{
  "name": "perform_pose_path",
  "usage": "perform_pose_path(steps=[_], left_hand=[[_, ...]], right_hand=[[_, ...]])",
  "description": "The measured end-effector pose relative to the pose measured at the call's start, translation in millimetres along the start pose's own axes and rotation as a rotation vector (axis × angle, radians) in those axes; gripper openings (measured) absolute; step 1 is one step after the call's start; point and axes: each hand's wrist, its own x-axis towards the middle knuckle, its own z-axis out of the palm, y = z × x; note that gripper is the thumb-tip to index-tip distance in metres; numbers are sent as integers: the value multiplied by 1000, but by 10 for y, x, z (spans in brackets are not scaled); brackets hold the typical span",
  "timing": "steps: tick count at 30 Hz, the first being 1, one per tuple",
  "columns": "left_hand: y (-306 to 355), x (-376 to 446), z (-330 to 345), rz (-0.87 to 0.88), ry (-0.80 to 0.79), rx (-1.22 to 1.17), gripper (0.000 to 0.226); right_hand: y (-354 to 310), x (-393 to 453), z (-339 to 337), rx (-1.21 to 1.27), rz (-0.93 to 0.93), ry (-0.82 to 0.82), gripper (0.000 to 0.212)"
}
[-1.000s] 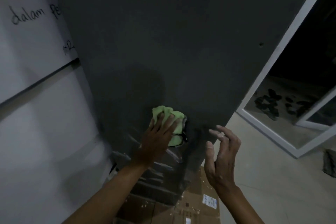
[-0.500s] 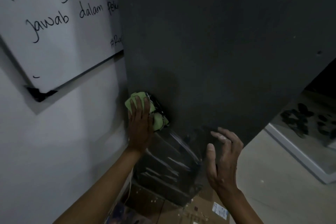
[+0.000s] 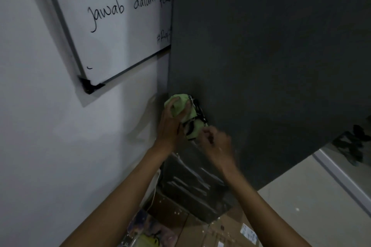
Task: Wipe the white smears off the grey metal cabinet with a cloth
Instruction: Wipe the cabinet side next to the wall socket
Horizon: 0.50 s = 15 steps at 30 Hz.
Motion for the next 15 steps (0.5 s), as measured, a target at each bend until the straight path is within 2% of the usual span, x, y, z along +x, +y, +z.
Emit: perform_pose_path(steps=[2, 4, 10, 13, 15], left_hand=[[32, 46, -53, -126, 50, -178, 52], [54, 101, -66, -169, 142, -334, 49], [-101, 124, -50, -94, 157, -173, 35], [-191, 90, -18, -20, 124, -150, 42], [-192, 96, 32, -61, 165, -194, 52]], right_hand=[[-93, 89, 187, 78, 42, -73, 17], [-149, 106, 329, 67, -4, -99, 24], [-165, 115, 495, 1, -16, -87, 43], [-123, 38, 514, 28, -20, -53, 47], [-99, -25, 500, 28, -47, -37, 53]])
